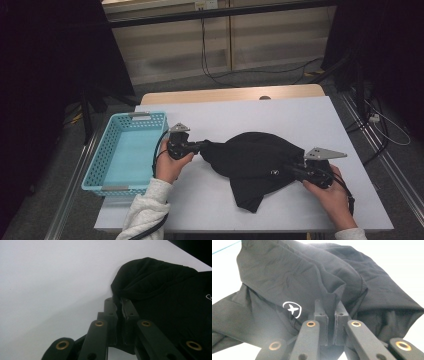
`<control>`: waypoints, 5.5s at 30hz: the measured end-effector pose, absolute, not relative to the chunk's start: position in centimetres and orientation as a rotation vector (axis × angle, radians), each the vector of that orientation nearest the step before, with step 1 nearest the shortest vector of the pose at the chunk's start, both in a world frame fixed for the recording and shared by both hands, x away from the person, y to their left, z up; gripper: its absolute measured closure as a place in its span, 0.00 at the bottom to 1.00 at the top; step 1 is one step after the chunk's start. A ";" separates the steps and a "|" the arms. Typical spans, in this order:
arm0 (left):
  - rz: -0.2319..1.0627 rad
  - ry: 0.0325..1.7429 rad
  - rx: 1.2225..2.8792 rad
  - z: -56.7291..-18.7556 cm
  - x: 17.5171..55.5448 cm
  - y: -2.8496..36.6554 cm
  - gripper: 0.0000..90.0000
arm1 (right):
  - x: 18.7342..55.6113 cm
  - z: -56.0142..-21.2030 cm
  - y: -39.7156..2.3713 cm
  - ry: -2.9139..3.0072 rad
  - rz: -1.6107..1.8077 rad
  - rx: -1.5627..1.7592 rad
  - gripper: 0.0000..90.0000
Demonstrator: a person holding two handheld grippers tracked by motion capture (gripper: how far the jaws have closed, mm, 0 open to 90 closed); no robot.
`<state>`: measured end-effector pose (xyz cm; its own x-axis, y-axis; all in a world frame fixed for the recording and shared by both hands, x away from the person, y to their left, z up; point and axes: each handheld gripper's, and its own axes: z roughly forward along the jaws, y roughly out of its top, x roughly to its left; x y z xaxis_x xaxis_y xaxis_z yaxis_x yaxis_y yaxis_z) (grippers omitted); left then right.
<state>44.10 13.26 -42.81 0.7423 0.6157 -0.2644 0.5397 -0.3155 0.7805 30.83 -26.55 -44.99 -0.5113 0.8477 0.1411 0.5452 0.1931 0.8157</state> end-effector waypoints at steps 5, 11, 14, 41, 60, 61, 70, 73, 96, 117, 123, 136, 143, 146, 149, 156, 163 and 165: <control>0.074 0.867 1.983 -42.9 44.1 13.1 0.87 | 30.6 -44.4 -27.7 2.088 1.259 1.362 0.94; 0.064 0.864 1.947 -43.1 44.3 12.8 0.61 | 30.3 -44.5 -29.0 2.057 1.265 1.426 0.94; 0.060 0.860 1.947 -43.2 44.4 12.8 0.48 | 30.2 -44.6 -29.4 2.043 1.268 1.445 0.94; 0.048 0.757 2.065 -44.6 42.7 12.3 0.25 | 30.2 -44.6 -29.3 2.023 1.264 1.470 0.94; -0.008 0.667 2.138 -44.8 42.8 11.3 0.85 | 30.2 -44.0 -29.7 1.978 1.349 1.468 0.93; -0.015 0.671 2.133 -44.6 42.8 11.4 0.88 | 30.2 -43.9 -29.8 1.974 1.361 1.469 0.93; 0.005 0.703 2.014 -39.9 42.9 12.8 0.96 | 30.2 -40.7 -30.0 1.945 1.430 1.421 0.94; 0.017 0.709 1.998 -38.5 43.4 13.0 0.96 | 30.8 -39.0 -30.0 1.932 1.439 1.418 0.95; 0.053 0.794 1.930 -34.7 46.7 13.9 0.96 | 36.1 -35.7 -29.5 1.898 1.422 1.404 0.96; 0.059 0.804 1.948 -33.7 46.0 14.6 0.96 | 36.3 -35.3 -28.7 1.923 1.401 1.392 0.95; 0.054 0.811 1.947 -33.7 46.2 14.1 0.96 | 36.5 -34.5 -28.9 1.923 1.384 1.382 0.95; 0.041 0.826 1.965 -34.6 47.0 13.1 0.96 | 36.7 -35.9 -29.2 1.962 1.343 1.382 0.96; 0.029 0.839 1.981 -35.5 47.9 12.7 0.96 | 37.3 -37.0 -29.4 1.967 1.337 1.400 0.96; 0.023 0.852 1.980 -36.0 48.5 12.5 0.96 | 37.6 -37.4 -29.4 1.979 1.315 1.406 0.96; 0.018 0.857 1.983 -36.3 49.1 12.3 0.96 | 38.0 -37.7 -29.5 1.970 1.312 1.408 0.96; 0.014 0.882 2.003 -37.6 49.9 12.1 0.96 | 38.8 -39.0 -29.0 2.013 1.240 1.367 0.96; 0.011 0.886 2.010 -38.0 50.2 12.1 0.96 | 39.0 -39.1 -29.3 2.018 1.256 1.428 0.96; 0.016 0.889 2.006 -38.0 50.1 11.9 0.96 | 39.1 -39.3 -29.3 2.010 1.258 1.436 0.96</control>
